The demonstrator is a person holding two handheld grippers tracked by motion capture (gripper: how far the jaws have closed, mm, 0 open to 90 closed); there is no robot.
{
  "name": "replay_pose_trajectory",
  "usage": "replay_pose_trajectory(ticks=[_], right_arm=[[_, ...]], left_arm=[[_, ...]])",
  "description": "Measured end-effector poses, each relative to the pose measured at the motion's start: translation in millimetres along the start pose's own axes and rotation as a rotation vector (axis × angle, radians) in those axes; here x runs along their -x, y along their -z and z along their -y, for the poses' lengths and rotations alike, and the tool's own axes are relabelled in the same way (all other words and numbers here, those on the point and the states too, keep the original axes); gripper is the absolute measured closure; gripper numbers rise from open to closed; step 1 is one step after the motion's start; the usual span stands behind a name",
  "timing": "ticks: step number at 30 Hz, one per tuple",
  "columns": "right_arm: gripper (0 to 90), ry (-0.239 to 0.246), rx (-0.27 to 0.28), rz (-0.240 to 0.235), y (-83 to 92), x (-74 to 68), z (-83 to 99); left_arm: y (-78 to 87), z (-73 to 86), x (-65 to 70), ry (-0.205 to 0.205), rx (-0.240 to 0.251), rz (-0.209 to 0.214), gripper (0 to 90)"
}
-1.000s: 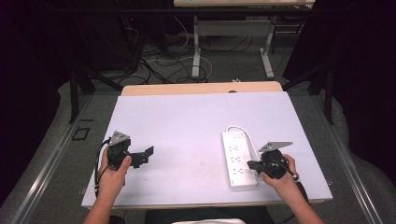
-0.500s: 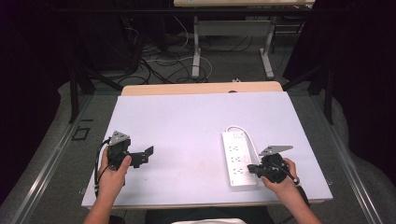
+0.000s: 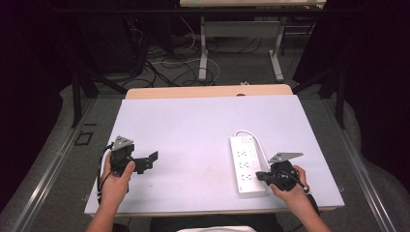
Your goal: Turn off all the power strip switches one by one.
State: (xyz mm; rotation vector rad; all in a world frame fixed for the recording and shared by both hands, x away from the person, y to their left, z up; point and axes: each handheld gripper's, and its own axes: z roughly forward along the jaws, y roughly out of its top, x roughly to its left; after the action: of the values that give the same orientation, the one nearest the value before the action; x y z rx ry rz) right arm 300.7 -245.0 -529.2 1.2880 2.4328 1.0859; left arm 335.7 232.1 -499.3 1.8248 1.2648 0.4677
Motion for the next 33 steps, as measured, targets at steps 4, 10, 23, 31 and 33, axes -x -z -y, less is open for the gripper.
replay_pose_trajectory(ticks=[4, 10, 23, 31, 33], right_arm=[[90.0, 0.006, 0.002, 0.003, 0.5, 0.2, 1.2], [90.0, -0.018, -0.007, -0.015, 0.7, 0.6, 4.2], [90.0, -0.028, -0.003, -0.01, 1.0, 0.9, 4.2], [90.0, -0.026, -0.005, -0.016, 0.3, 0.7, 2.7], [90.0, -0.026, 0.001, -0.015, 0.9, 0.1, 1.7]], left_arm=[[-0.5, -0.5, 1.0, -0.001, -0.004, 0.001, 0.9], [-1.5, -1.5, 2.2, -0.003, -0.001, 0.004, 1.0], [-3.9, -2.2, 3.1, -0.013, -0.006, 0.009, 1.0], [-4.0, -1.5, 2.5, -0.004, 0.001, 0.008, 1.0], [-3.9, -1.4, 2.5, -0.003, 0.001, 0.008, 0.9]])
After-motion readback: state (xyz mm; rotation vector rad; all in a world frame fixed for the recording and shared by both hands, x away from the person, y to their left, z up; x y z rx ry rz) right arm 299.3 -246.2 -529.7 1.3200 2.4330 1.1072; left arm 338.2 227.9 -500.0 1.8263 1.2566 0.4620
